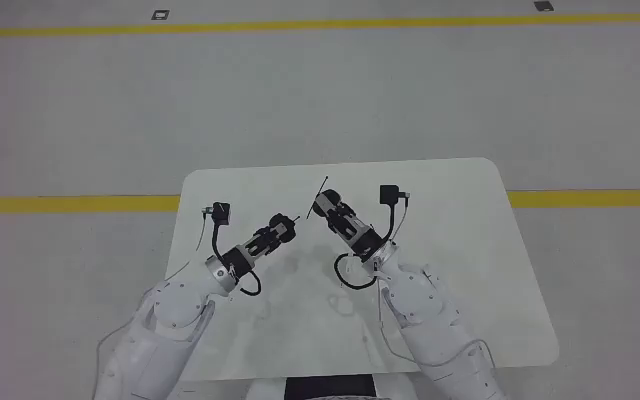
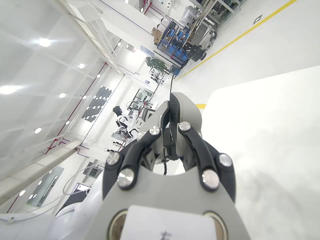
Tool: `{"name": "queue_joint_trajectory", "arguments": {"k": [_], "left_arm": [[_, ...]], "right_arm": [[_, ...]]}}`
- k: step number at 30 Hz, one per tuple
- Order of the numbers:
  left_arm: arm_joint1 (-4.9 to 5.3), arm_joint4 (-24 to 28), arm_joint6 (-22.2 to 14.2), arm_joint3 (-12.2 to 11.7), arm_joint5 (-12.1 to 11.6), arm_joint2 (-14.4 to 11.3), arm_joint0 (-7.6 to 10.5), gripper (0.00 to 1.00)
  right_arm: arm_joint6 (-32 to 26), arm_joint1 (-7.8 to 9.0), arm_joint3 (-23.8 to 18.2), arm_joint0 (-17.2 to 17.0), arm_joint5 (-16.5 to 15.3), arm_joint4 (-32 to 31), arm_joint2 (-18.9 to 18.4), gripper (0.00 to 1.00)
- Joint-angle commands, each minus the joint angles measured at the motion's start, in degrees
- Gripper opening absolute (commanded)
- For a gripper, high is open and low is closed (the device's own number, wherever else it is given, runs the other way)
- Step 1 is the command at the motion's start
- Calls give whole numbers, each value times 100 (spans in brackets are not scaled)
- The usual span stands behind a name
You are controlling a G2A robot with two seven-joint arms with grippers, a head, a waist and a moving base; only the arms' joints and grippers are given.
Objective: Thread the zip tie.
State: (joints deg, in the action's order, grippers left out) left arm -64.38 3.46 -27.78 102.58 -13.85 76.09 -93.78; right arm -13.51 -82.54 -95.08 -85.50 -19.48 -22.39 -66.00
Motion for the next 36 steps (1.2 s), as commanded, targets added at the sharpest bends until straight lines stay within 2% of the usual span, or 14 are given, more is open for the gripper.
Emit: {"name": "queue_joint_trajectory", "arguments": {"k": [1, 3, 11, 17, 20, 36], "left_arm": [[0, 0, 0, 0, 0, 0, 0, 0], [0, 0, 0, 0, 0, 0, 0, 0], [0, 0, 0, 0, 0, 0, 0, 0], [0, 0, 0, 0, 0, 0, 0, 0], [0, 0, 0, 0, 0, 0, 0, 0], [0, 0, 0, 0, 0, 0, 0, 0]], "right_arm": [[21, 1, -3, 2, 0, -20, -6, 0], [164, 18, -53, 17, 0, -319, 56, 0], [1153, 136, 84, 64, 0, -624, 453, 0], [2114, 346, 272, 164, 0, -850, 882, 0], [2448, 490, 358, 268, 0, -1035, 1216, 0], [2489, 507, 385, 287, 0, -1084, 1241, 0]]}}
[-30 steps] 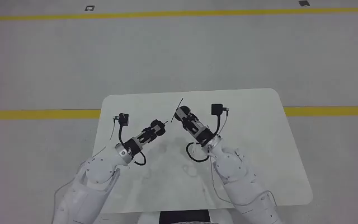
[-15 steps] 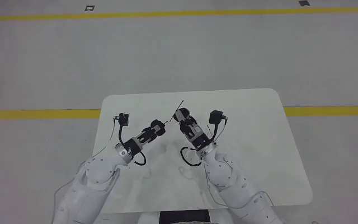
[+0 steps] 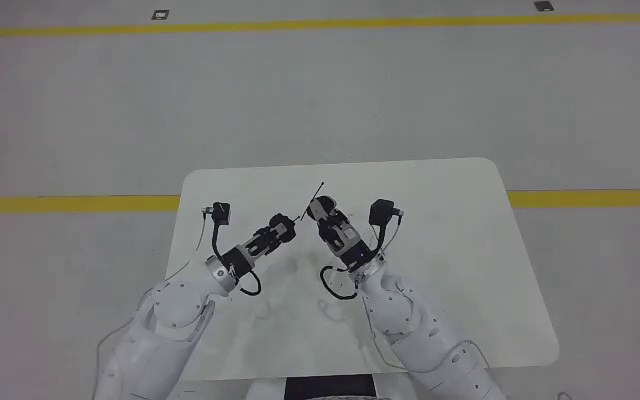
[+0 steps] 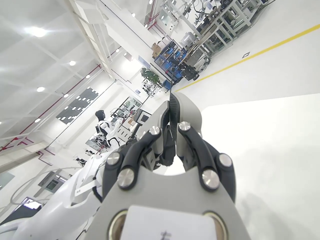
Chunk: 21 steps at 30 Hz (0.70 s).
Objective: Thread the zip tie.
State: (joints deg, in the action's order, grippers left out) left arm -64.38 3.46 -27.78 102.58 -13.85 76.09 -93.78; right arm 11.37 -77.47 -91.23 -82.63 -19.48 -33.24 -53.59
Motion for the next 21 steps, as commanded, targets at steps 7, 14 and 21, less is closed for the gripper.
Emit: {"name": "queue_joint_trajectory", "arguments": {"k": [7, 14, 21], "left_arm": [[0, 0, 0, 0, 0, 0, 0, 0], [0, 0, 0, 0, 0, 0, 0, 0], [0, 0, 0, 0, 0, 0, 0, 0]], "right_arm": [[0, 0, 0, 0, 0, 0, 0, 0], [385, 11, -30, 52, 0, -347, 31, 0], [707, 74, 314, 271, 0, -525, 262, 0]]}}
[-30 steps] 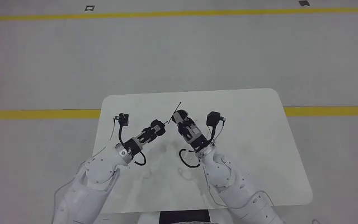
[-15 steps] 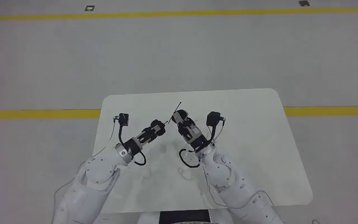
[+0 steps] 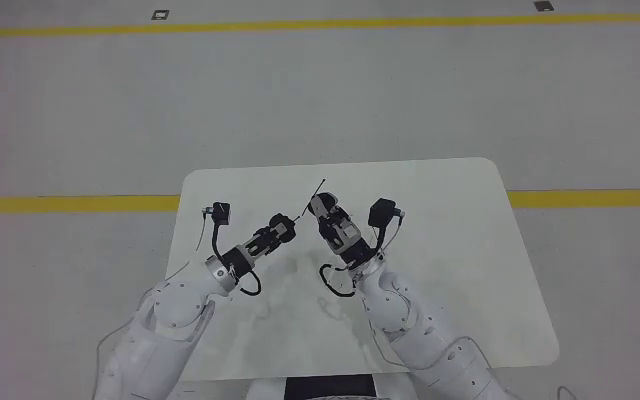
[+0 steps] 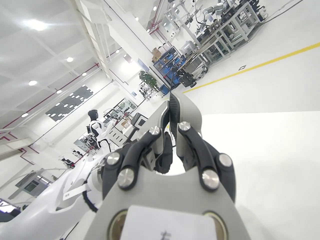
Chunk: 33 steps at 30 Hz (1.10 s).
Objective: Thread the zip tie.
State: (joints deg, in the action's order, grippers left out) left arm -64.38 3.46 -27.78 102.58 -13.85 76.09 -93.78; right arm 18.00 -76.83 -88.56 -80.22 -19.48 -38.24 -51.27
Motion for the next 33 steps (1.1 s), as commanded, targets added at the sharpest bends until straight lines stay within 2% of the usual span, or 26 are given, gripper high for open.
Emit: {"name": "queue_joint_trajectory", "arguments": {"k": [1, 16, 33], "left_arm": [[0, 0, 0, 0, 0, 0, 0, 0], [0, 0, 0, 0, 0, 0, 0, 0], [0, 0, 0, 0, 0, 0, 0, 0]], "right_arm": [[101, 19, 81, 54, 0, -26, 65, 0], [884, 243, 410, 372, 0, -101, 619, 0], [1425, 334, 752, 719, 0, -23, 1087, 0]]}}
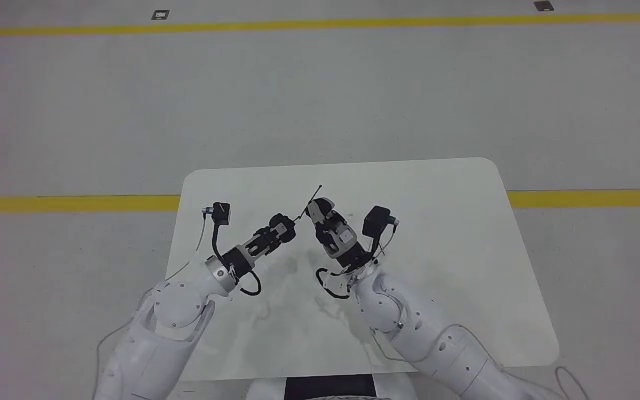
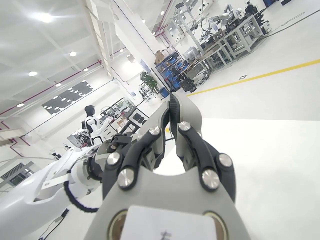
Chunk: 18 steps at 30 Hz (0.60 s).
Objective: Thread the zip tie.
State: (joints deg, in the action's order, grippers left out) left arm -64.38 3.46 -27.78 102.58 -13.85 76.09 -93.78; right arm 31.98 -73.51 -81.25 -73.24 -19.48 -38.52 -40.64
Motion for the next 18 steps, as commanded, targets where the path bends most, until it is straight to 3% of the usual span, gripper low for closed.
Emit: {"name": "queue_joint_trajectory", "arguments": {"k": [1, 18], "left_arm": [[0, 0, 0, 0, 0, 0, 0, 0], [0, 0, 0, 0, 0, 0, 0, 0]], "right_arm": [[59, 4, 39, 43, 0, 3, 50, 0], [516, 46, 353, 373, 0, 144, 432, 0]]}}
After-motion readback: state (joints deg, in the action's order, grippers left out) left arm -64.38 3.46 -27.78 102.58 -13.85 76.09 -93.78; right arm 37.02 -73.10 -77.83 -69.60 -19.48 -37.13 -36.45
